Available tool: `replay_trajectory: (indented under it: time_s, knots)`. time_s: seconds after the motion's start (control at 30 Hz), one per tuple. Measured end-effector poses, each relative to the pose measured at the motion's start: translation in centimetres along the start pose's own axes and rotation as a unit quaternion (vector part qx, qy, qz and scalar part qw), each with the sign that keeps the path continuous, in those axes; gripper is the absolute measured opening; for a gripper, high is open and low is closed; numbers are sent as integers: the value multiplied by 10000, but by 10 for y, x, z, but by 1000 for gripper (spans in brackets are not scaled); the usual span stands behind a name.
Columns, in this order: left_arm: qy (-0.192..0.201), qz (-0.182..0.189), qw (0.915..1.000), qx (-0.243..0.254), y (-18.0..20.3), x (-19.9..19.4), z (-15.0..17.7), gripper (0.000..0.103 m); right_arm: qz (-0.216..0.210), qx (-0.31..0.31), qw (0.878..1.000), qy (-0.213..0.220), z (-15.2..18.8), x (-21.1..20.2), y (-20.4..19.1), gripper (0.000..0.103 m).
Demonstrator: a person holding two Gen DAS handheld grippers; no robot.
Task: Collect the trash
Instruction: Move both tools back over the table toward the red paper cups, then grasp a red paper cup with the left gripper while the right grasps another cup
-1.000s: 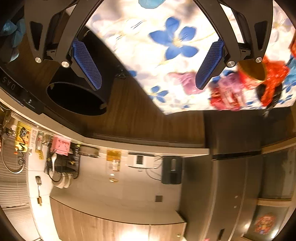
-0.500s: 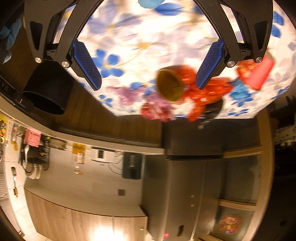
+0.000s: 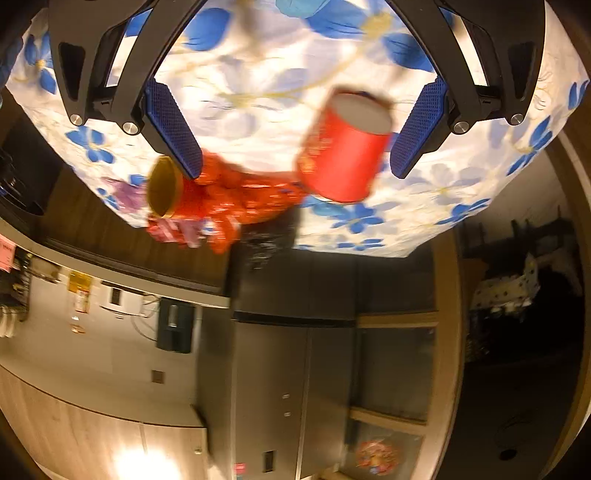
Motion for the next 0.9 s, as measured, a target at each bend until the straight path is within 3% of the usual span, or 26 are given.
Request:
replay_trajectory:
  time_s: [0.17,0.43,0.9]
  knots:
    - [-159,-24,9998,-100,-16,13,-7,97,-157,-93,9998,-29,-1,12,-24,78]
    - [-879,119,9957,-273,-22,43,5,97,-316,-194,9993,-72,-2,29,-52,78]
    - [-1455,-87,9888,-326,-32,68,14,80,-473,-256,9984,-193,-5,58,-75,78]
Point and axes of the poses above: each gripper's, at about its wrist camera, not at the fingertips, and x roughly the way its jaws point, y to its right, z to its underside, the point moved 5 cm from there along x, roughly the way its jaws point, and after that the axes turned 13 degrees about -x, right-handed, at the moved point
